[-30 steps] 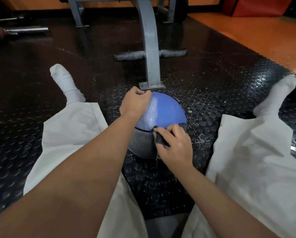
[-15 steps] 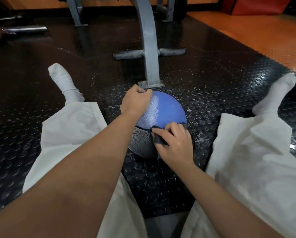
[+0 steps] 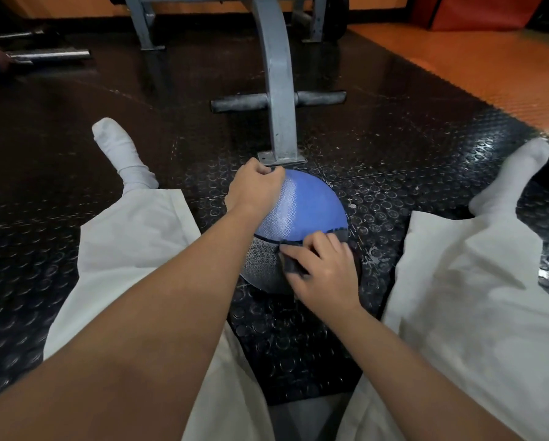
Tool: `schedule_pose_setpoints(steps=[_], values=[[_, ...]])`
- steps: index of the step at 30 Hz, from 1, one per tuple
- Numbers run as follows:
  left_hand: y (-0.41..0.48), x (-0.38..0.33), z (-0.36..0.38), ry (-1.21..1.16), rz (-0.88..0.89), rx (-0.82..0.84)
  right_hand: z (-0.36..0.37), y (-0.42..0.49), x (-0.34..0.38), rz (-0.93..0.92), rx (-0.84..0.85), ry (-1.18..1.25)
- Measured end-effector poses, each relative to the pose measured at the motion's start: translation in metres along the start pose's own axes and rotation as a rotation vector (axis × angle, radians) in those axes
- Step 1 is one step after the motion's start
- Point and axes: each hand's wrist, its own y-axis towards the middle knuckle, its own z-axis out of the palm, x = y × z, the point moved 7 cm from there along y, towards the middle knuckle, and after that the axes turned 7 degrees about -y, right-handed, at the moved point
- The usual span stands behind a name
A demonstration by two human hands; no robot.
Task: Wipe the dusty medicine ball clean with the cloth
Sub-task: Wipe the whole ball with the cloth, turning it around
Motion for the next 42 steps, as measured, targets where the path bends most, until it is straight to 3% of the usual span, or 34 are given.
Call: schedule_pose_setpoints(steps=[2, 6, 8, 12, 16, 18, 21, 23, 25, 28, 31, 38, 40, 42], values=[[-0.001, 0.002, 0.0, -0.006, 0.005, 0.0, -0.001, 0.016, -0.004, 0.023, -0.002, -0.017], [-0.002, 0.003, 0.002, -0.003, 0.012, -0.023, 0.002, 0.067, -0.039, 0.4, 0.075, 0.038], [-0.002, 0.001, 0.004, 0.007, 0.024, -0.017, 0.009, 0.077, -0.049, 0.48, 0.106, 0.052], [0.001, 0.001, 0.004, 0.014, 0.019, 0.005, 0.002, 0.053, -0.032, 0.311, -0.024, 0.092], [0.003, -0.003, 0.007, 0.035, 0.069, 0.049, -0.005, 0.032, -0.019, 0.098, -0.036, 0.099], [0.001, -0.005, 0.009, 0.046, 0.083, 0.06, -0.004, 0.047, -0.029, 0.175, -0.038, 0.086], [-0.003, -0.01, 0.014, 0.063, 0.102, 0.055, 0.006, 0.076, -0.062, 0.527, 0.069, 0.134], [-0.004, -0.014, 0.016, 0.088, 0.104, 0.032, 0.012, 0.081, -0.075, 0.653, 0.121, 0.119], [-0.004, -0.016, 0.017, 0.093, 0.094, 0.028, 0.01, 0.073, -0.072, 0.658, 0.091, 0.124], [0.002, -0.013, 0.018, 0.063, 0.091, 0.072, 0.0, 0.042, -0.048, 0.512, -0.061, 0.17], [0.004, -0.012, 0.016, 0.031, 0.103, 0.101, -0.007, 0.03, -0.035, 0.389, -0.068, 0.169], [-0.007, -0.013, 0.015, 0.007, 0.143, 0.092, 0.018, 0.095, -0.064, 0.587, 0.243, 0.085], [-0.005, -0.013, 0.014, 0.008, 0.139, 0.087, 0.019, 0.089, -0.061, 0.582, 0.213, 0.098], [-0.002, -0.011, 0.014, 0.002, 0.124, 0.1, 0.013, 0.068, -0.052, 0.527, 0.08, 0.125]])
